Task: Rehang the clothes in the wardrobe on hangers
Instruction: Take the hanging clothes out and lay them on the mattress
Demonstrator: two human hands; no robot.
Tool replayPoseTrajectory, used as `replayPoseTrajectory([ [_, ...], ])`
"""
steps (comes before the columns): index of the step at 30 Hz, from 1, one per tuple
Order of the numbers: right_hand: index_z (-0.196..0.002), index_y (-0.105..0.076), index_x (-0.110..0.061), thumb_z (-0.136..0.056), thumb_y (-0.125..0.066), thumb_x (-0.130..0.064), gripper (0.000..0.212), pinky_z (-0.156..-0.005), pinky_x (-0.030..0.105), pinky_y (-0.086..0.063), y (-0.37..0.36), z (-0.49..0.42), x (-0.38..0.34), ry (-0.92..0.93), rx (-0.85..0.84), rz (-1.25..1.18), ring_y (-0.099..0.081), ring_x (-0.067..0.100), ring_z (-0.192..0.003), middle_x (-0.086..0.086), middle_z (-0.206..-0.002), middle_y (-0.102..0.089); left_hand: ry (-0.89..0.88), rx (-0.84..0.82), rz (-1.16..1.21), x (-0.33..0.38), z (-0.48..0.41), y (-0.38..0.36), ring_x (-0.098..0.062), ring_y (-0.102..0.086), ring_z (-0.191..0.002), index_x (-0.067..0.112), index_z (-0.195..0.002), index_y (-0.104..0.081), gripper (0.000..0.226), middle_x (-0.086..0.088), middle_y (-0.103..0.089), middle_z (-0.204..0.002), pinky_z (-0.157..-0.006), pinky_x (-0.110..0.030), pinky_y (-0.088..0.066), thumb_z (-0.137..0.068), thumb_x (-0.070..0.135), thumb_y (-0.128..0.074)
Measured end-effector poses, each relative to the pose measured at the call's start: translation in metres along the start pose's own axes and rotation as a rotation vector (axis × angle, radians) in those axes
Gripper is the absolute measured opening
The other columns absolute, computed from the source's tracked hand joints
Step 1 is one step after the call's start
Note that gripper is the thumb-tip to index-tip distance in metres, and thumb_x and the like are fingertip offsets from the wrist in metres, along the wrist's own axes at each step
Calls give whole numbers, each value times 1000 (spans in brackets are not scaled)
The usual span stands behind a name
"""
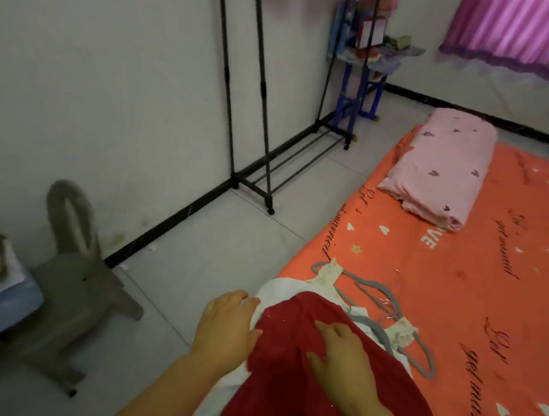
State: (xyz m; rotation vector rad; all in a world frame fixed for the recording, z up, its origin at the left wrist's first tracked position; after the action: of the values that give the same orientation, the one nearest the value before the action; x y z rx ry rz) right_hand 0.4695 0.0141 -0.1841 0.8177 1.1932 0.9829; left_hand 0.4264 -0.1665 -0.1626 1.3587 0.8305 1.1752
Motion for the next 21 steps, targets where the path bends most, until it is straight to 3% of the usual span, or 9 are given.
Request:
replayPoseTrajectory([
  [9,-145,-29,-28,-92,-51,-42,58,-102,25,-33,1,58,-293,573,11,98,-38,17,-126,-2,-141,-38,386,278,13,-202,210,119,-12,-42,-122,27,-139,-37,55,8,-43,-136,-101,-25,-32,-90,48,-50],
  [17,-136,-41,-35,-87,-60,-35,52,-99,24,-39,-68,217,-544,1062,-78,161,-45,13,-120,-9,-135,-46,919,479,59,-345,510,156,-12,-38,-128,29,-142,-31,61,9,-37,-142,-106,-29,-32,-89,52,-51],
  [21,-143,-31,-31,-91,-56,-39,58,-106,27,-32,-112,310,-640,1309,-151,174,-39,16,-127,-5,-143,-37,1133,554,22,-374,643,161,-13,-38,-127,30,-142,-28,59,8,-36,-142,-102,-27,-31,-91,50,-48],
])
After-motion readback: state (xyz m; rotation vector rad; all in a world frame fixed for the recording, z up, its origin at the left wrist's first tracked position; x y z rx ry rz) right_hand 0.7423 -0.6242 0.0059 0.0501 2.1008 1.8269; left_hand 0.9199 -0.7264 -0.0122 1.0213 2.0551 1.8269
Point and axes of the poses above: each hand's wrist, its own z-axis away from the middle knuckle, its own y-axis out of the back of the hand, x = y × z, the point moved 7 cm from there along -z, towards the middle knuckle
